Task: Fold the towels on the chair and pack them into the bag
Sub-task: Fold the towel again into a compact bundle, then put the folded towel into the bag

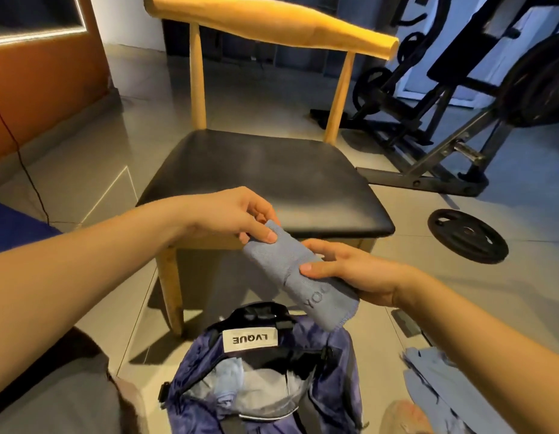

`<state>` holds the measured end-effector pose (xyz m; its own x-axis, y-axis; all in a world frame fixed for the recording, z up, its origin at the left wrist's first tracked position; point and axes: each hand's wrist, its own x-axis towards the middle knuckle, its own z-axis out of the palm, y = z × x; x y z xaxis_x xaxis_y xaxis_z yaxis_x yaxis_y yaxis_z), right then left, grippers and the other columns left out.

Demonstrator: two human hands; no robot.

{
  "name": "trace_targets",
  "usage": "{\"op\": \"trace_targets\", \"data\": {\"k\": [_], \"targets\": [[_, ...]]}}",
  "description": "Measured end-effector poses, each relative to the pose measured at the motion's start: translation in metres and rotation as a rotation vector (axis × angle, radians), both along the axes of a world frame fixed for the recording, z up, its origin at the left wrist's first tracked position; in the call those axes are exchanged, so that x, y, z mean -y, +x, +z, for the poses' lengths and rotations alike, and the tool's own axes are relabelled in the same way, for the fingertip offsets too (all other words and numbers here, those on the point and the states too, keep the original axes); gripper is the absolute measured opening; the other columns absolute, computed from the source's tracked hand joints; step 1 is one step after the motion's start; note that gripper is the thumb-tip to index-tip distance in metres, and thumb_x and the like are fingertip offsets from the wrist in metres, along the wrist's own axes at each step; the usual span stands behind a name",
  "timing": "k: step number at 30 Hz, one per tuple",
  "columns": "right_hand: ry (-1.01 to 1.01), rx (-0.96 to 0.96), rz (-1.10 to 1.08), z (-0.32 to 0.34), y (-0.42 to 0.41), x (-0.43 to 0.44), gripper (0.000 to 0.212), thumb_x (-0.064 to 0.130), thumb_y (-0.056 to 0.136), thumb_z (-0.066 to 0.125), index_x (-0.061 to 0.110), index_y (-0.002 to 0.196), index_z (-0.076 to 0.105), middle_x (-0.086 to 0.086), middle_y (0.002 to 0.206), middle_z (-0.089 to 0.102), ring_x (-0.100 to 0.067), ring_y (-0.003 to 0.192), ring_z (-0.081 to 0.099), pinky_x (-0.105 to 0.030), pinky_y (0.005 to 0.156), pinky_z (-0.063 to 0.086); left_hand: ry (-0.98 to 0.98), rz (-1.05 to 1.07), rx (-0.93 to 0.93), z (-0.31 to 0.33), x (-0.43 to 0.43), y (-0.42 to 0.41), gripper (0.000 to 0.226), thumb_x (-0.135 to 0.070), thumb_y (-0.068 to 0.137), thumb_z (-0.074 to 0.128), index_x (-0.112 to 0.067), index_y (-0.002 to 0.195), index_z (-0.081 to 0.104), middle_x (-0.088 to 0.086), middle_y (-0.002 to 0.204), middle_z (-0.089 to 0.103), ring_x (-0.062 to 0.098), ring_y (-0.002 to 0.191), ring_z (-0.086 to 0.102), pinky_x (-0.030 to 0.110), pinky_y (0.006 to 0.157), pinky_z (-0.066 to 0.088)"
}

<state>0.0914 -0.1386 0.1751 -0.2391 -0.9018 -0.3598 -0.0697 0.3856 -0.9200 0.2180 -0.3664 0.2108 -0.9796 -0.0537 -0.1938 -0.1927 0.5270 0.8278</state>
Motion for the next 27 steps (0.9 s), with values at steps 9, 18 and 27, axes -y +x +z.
{"op": "trace_targets", "data": {"k": [9, 18, 27], "targets": [[-0.025, -0.050, -0.324, -0.048, 0.029, -0.034, 0.029, 0.019, 0.101, 0.060, 0.015, 0.128, 0.069, -0.011, 0.115, 0.076, -0.026, 0.101, 0.072, -0.036, 0.085, 0.060, 0.153, 0.043, 0.097, -0.062, -0.020, -0.002, 0.017, -0.016, 0.095, 0.070, -0.011, 0.111, 0.075, 0.015, 0.113, 0.073, 0.020, 0.096, 0.068, 0.030, 0.083, 0.056], [0.431, -0.044, -0.214, -0.160, 0.049, -0.022, 0.021, 0.012, 0.094, 0.056, -0.008, 0.085, 0.059, -0.027, 0.090, 0.059, -0.026, 0.082, 0.048, -0.041, 0.082, 0.044, -0.497, -0.133, 0.281, -0.150, 0.005, 0.013, 0.018, -0.035, 0.088, 0.076, -0.023, 0.100, 0.069, -0.009, 0.087, 0.065, 0.016, 0.084, 0.062, 0.025, 0.069, 0.047], [0.539, -0.258, -0.461, -0.282, 0.075, -0.002, 0.019, 0.004, 0.085, 0.052, 0.004, 0.074, 0.067, -0.021, 0.071, 0.058, -0.020, 0.069, 0.044, -0.030, 0.063, 0.029, -0.997, -0.228, 0.234, -0.296, -0.016, -0.009, 0.044, -0.055, 0.091, 0.064, -0.023, 0.121, 0.065, 0.006, 0.116, 0.059, 0.030, 0.116, 0.052, 0.041, 0.094, 0.035]]}}
